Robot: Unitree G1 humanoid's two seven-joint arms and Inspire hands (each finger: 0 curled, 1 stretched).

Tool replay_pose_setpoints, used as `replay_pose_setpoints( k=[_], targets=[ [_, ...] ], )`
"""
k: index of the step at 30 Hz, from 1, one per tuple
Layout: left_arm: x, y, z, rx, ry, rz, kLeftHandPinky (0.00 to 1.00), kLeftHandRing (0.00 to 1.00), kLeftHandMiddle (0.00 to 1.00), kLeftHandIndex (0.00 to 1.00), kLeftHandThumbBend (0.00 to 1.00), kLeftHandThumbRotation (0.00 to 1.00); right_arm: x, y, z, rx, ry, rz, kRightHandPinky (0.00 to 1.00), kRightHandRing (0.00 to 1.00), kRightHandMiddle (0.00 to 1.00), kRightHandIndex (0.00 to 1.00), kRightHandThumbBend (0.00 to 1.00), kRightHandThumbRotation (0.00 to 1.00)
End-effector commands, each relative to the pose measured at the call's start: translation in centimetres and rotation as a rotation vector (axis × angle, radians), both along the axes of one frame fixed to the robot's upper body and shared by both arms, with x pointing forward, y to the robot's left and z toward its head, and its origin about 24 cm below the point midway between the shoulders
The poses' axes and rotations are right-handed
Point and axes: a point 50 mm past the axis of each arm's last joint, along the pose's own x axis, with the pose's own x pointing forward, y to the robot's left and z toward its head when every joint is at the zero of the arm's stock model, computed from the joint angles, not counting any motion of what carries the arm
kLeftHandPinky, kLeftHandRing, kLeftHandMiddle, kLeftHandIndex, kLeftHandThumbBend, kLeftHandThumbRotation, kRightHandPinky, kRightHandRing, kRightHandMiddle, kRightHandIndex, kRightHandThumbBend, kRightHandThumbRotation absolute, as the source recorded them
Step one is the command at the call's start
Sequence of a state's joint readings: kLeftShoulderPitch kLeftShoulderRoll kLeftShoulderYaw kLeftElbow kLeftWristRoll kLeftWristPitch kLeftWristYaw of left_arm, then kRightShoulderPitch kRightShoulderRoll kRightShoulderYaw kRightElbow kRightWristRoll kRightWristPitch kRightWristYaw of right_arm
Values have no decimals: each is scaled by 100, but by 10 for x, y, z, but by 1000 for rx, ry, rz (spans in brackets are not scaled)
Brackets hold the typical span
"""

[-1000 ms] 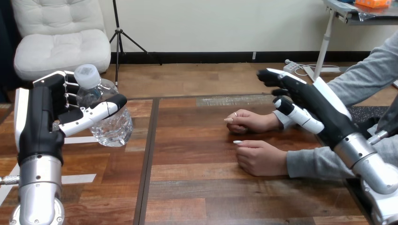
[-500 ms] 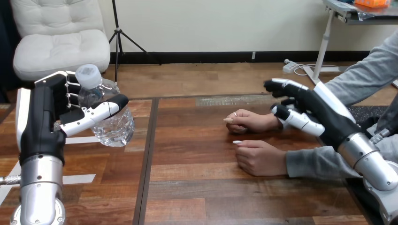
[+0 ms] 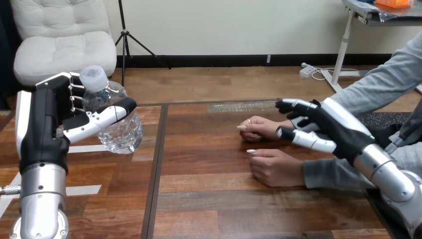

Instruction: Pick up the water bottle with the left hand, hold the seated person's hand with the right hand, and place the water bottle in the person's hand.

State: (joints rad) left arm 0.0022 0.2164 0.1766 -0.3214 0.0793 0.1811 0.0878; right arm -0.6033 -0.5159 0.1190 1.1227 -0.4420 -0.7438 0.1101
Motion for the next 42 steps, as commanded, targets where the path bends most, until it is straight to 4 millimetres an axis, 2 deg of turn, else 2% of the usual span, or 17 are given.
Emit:
replay_pose_setpoints(
  k=[1,17,42],
  targets=[
    [2,-6,29,15,-153,-31,28,34,39,40,72,0,20,1,32,-56,-112,-3,75,83,87,88,100,100],
    [2,-6,28,9,-153,-34,29,34,39,40,71,0,23,1,27,-152,-70,-5,72,82,87,88,100,98],
    [1,-6,26,-18,-154,-46,28,34,39,40,72,0,27,1,28,-285,-25,17,73,84,87,88,97,86]
  ],
)
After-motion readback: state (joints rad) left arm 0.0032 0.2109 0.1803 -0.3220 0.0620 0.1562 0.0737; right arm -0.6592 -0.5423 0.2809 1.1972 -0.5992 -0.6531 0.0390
